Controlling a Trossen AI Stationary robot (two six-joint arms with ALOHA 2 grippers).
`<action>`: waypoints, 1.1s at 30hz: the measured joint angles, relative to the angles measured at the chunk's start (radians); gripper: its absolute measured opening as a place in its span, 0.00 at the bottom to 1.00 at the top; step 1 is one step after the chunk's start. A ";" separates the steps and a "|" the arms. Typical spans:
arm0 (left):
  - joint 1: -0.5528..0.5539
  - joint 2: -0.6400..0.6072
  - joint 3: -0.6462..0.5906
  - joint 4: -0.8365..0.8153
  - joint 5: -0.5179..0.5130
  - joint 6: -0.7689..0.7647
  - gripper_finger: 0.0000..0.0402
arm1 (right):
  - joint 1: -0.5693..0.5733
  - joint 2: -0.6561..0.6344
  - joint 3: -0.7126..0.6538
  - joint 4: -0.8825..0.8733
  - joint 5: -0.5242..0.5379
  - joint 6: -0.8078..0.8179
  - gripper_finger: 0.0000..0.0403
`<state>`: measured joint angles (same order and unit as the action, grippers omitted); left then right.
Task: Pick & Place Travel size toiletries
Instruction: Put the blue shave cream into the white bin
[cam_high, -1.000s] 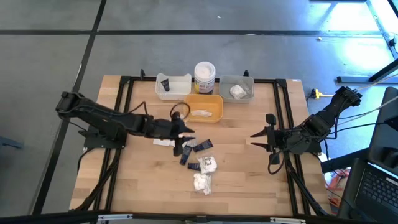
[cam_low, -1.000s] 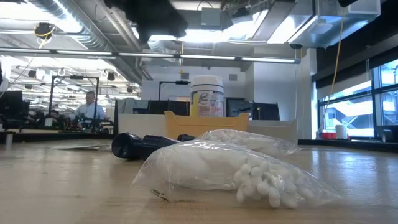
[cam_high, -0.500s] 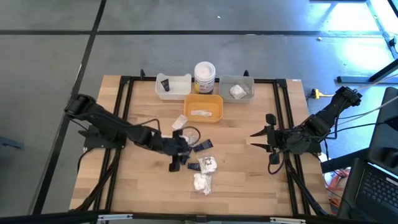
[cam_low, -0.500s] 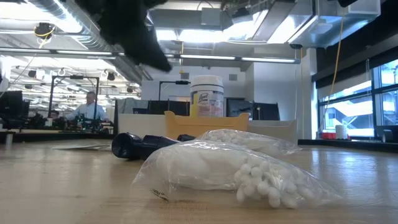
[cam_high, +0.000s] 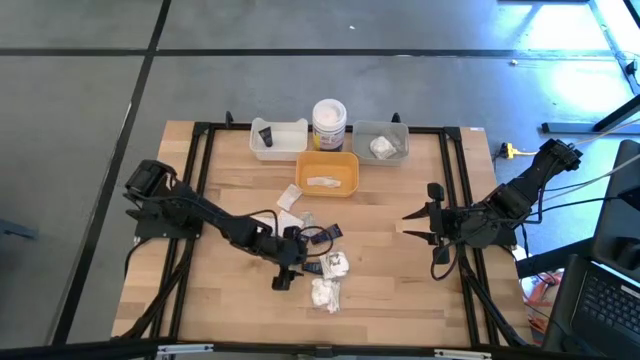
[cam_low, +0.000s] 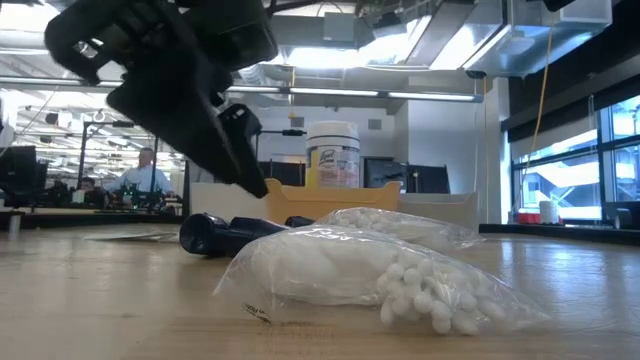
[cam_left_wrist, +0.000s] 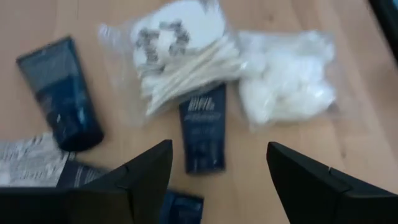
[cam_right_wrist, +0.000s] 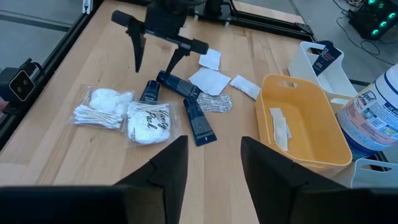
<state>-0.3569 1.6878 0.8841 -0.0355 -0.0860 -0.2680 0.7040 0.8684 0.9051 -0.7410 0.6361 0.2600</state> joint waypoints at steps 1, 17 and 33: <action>-0.002 0.003 0.000 0.013 -0.001 0.001 0.65 | 0.000 0.000 0.000 0.000 0.000 0.000 0.37; -0.003 0.126 0.001 0.048 -0.044 0.002 0.64 | 0.000 0.000 0.000 0.000 0.000 0.000 0.29; -0.009 0.156 0.002 0.078 -0.069 -0.009 0.49 | 0.000 0.000 0.000 0.000 0.000 0.000 0.23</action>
<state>-0.3656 1.8435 0.8856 0.0429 -0.1551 -0.2768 0.7038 0.8686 0.9054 -0.7410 0.6361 0.2600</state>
